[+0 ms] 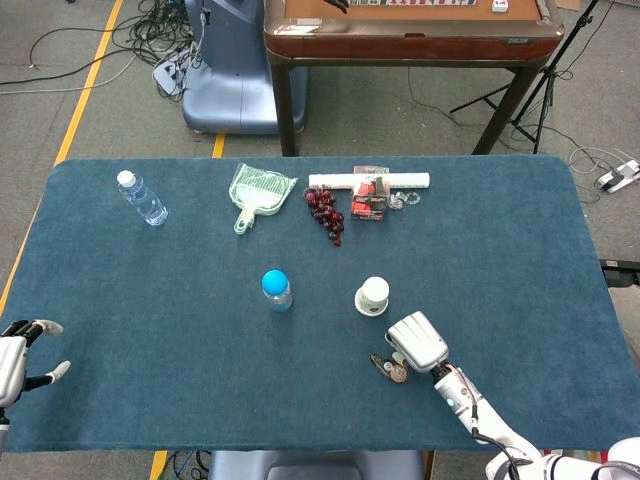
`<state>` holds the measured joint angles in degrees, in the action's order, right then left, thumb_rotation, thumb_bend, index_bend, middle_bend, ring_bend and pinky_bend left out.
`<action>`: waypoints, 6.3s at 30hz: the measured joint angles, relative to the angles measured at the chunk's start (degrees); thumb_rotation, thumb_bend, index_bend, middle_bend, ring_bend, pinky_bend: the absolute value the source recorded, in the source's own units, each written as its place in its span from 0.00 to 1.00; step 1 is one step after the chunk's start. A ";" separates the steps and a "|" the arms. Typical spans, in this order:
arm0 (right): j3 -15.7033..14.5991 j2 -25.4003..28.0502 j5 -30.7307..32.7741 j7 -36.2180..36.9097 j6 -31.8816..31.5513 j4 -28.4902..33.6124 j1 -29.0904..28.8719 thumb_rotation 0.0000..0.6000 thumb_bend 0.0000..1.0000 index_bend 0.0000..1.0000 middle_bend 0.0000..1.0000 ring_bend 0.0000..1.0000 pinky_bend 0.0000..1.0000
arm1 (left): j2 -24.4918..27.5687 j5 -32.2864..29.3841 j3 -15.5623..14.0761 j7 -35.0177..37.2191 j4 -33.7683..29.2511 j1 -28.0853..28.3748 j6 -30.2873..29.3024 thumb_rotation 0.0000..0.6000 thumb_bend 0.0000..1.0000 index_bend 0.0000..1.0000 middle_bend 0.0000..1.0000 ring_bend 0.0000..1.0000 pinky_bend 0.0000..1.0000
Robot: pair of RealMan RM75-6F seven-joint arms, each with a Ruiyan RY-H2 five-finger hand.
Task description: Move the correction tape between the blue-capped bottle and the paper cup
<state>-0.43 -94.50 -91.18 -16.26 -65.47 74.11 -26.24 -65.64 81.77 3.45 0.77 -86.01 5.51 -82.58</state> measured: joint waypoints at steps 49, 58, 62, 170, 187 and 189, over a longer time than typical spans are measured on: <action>-6.16 12.08 -3.71 -6.07 -0.51 13.07 3.75 1.00 0.00 1.00 1.00 1.00 1.00 | -0.12 0.17 -0.35 -0.43 -0.21 0.20 0.63 1.00 0.09 0.43 0.43 0.33 0.50; -5.44 9.65 -3.55 -6.18 0.49 11.73 3.43 1.00 0.00 1.00 1.00 1.00 1.00 | -0.17 0.34 -0.62 -0.71 -0.30 0.34 1.03 1.00 0.09 0.43 0.43 0.33 0.50; -5.00 8.31 -3.41 -6.00 1.07 11.01 3.07 1.00 0.00 1.00 1.00 1.00 1.00 | -0.10 0.26 -0.60 -0.64 -0.37 0.32 1.05 1.00 0.09 0.43 0.43 0.33 0.50; 3.92 -8.41 1.82 -5.15 6.39 2.51 -11.05 1.00 0.00 1.00 1.00 1.00 1.00 | 1.13 -0.97 -0.29 0.01 -1.30 0.13 1.47 1.00 0.09 0.43 0.43 0.33 0.50; 4.33 -12.86 2.44 -3.71 7.04 -2.31 -12.70 1.00 0.00 1.00 1.00 1.00 1.00 | 1.75 -1.46 0.06 1.20 -1.38 -0.11 1.33 1.00 0.09 0.43 0.43 0.33 0.50; 4.43 -13.06 2.49 -3.47 6.81 -2.83 -12.74 1.00 0.00 1.00 1.00 1.00 1.00 | 1.80 -1.54 0.11 1.32 -1.36 -0.13 1.31 1.00 0.09 0.43 0.43 0.33 0.50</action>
<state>4.00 -107.56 -88.69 -19.73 -58.66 71.28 -38.98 -63.84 80.23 3.55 2.09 -87.38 5.37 -81.26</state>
